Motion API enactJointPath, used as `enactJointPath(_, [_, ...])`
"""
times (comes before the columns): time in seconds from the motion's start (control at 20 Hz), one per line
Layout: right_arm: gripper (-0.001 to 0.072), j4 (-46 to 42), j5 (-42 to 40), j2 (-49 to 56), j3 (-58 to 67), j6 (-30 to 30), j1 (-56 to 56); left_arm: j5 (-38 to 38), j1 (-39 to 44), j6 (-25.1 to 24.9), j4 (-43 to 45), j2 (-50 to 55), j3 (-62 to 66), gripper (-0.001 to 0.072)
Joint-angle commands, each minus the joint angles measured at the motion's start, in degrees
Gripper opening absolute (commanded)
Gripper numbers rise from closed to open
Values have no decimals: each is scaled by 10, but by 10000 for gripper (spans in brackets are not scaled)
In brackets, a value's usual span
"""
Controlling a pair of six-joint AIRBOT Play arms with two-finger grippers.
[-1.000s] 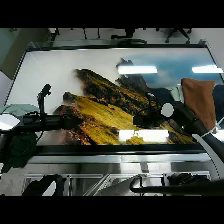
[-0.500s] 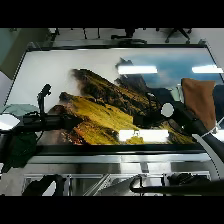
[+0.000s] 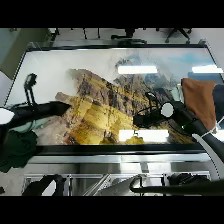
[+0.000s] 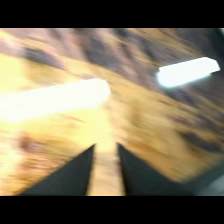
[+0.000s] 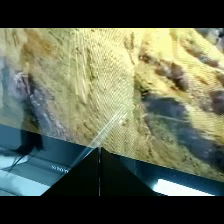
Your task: Fold the shirts.
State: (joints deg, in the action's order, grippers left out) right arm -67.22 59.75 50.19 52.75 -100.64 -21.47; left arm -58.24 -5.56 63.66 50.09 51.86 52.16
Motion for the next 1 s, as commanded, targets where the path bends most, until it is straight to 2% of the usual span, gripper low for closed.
enactJointPath(0.0, [18, 0, -9, 1, 0, 0, 0, 90, -115, 48, 190, 88, 98, 681])
enactJointPath(0.25, [18, 0, -9, 1, 0, 0, 0, 111, -320, 47, 187, 267, 245, 681])
enactJointPath(0.4, [18, 0, -10, 3, 0, 0, 0, 110, -394, 47, 189, 364, 321, 681])
enactJointPath(0.7, [18, 0, -9, 9, 0, 0, 0, 43, -447, 34, 190, 516, 455, 681])
enactJointPath(0.95, [19, 0, -10, 9, 0, 0, 0, -79, -430, 17, 189, 626, 523, 681])
